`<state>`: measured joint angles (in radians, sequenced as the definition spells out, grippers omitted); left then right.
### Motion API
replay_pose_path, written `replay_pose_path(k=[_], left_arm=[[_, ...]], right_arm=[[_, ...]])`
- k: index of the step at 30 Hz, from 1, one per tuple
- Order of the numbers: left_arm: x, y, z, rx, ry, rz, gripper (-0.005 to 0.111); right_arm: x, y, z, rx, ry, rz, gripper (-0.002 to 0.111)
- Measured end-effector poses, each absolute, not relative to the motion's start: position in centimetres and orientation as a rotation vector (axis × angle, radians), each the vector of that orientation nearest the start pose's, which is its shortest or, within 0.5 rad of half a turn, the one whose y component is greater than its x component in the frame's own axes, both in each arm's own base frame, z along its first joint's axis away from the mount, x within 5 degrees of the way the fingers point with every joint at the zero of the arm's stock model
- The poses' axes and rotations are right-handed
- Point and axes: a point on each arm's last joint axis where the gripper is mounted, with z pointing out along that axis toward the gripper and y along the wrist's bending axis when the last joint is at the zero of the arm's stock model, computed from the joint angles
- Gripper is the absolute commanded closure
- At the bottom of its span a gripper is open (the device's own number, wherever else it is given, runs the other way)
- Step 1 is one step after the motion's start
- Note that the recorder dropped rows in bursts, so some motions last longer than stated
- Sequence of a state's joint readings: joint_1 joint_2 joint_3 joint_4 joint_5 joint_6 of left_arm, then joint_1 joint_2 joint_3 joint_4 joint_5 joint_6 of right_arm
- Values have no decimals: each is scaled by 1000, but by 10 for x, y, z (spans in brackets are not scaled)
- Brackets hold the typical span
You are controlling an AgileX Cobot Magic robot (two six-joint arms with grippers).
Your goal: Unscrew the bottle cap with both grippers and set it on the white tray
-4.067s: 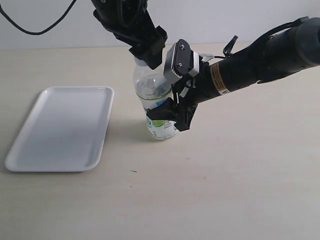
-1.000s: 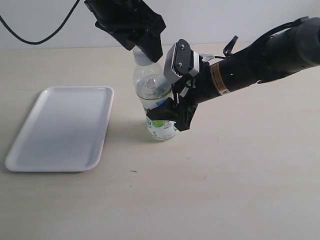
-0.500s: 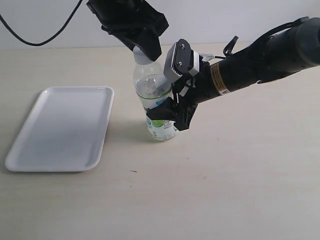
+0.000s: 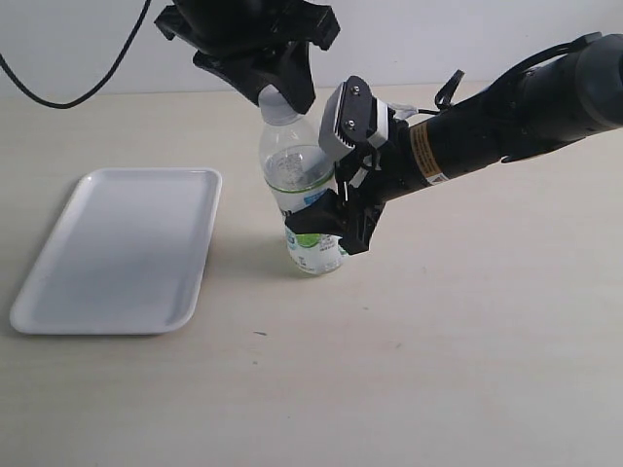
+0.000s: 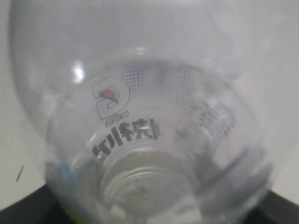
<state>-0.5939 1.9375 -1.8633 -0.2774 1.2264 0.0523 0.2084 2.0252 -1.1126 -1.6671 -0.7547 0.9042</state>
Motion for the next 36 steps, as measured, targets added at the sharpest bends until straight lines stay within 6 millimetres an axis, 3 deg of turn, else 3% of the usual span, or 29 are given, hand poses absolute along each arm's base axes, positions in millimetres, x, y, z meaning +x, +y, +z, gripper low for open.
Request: replay_pose_path(k=[14,23,24,26,33,36], left_arm=[[333,-252,317,188,2906,-588,107],[332,-250,318,22,2942,-583,106],[333,-249,318,19,2942,-583,104],[333,-249,318,25,2941,-583,85],[334,-250,319,81,2920,-598,14],[334,-251,319,245,2882,-598,14]], right_arm=[[363,143,137,-1350,1819,625,108],[362,153,138,-1354,1830,582,108],[362,153,138,-1354,1830,582,108],[362,153,138,-1354,1830,582,108],[361,155,138,-1363,1823,581,108],[360,157,138,-1375,1814,585,108]])
